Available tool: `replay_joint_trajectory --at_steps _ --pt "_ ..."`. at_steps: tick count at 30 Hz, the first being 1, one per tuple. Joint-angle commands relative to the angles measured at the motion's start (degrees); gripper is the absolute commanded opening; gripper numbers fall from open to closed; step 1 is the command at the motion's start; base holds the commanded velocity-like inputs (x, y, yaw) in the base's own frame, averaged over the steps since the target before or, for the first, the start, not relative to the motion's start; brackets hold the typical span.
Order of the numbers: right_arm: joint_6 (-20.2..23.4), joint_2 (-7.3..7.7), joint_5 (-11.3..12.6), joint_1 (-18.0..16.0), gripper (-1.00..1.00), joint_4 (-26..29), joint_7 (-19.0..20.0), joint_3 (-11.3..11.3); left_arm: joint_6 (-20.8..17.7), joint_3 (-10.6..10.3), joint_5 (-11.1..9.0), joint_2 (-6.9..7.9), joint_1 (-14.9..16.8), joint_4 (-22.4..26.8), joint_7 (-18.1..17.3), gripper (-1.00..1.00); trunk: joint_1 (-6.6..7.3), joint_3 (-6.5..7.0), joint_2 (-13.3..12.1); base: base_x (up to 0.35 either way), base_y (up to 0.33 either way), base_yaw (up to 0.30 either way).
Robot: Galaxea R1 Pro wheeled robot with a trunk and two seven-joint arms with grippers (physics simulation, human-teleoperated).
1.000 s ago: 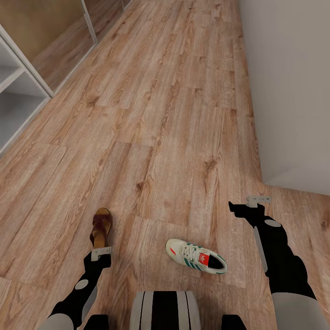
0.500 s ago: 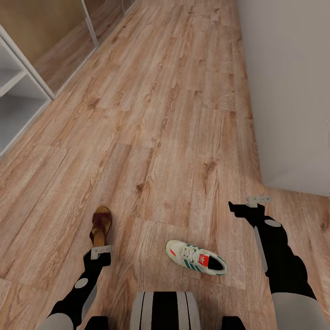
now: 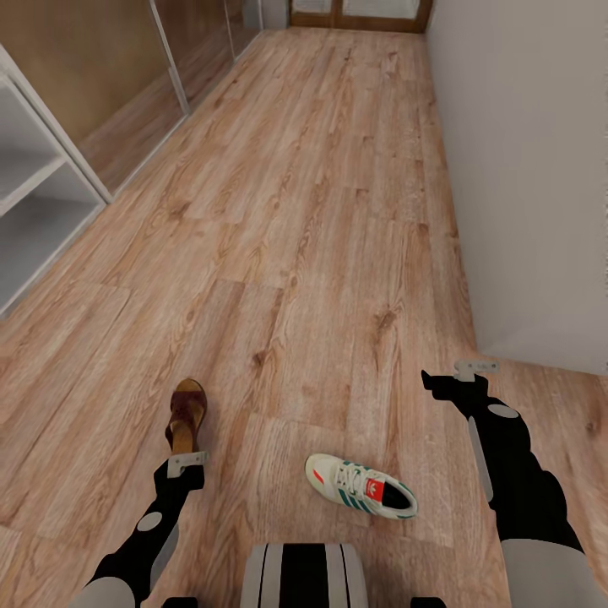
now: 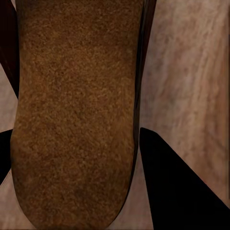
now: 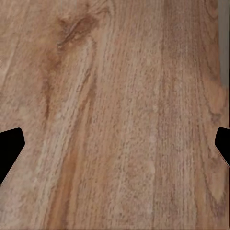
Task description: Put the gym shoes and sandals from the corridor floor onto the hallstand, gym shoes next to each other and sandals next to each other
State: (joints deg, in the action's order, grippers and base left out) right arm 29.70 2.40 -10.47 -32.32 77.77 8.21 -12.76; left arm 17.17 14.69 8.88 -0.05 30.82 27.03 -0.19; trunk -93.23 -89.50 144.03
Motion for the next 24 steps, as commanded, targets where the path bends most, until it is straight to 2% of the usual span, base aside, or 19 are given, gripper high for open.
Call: replay_joint_trajectory --at_steps 1,24 --pt "0.3 -0.01 -0.6 0.0 1.00 0.1 0.5 -0.1 0.2 0.3 0.8 -0.04 0.0 -0.1 0.0 -1.00 0.03 0.20 0.0 0.000 0.000 0.000" --pt "0.2 -0.60 -0.4 0.0 1.00 1.9 0.5 0.2 0.0 0.4 0.8 -0.04 -0.1 -0.1 -0.3 -1.00 0.62 5.29 -0.3 0.000 0.000 0.000"
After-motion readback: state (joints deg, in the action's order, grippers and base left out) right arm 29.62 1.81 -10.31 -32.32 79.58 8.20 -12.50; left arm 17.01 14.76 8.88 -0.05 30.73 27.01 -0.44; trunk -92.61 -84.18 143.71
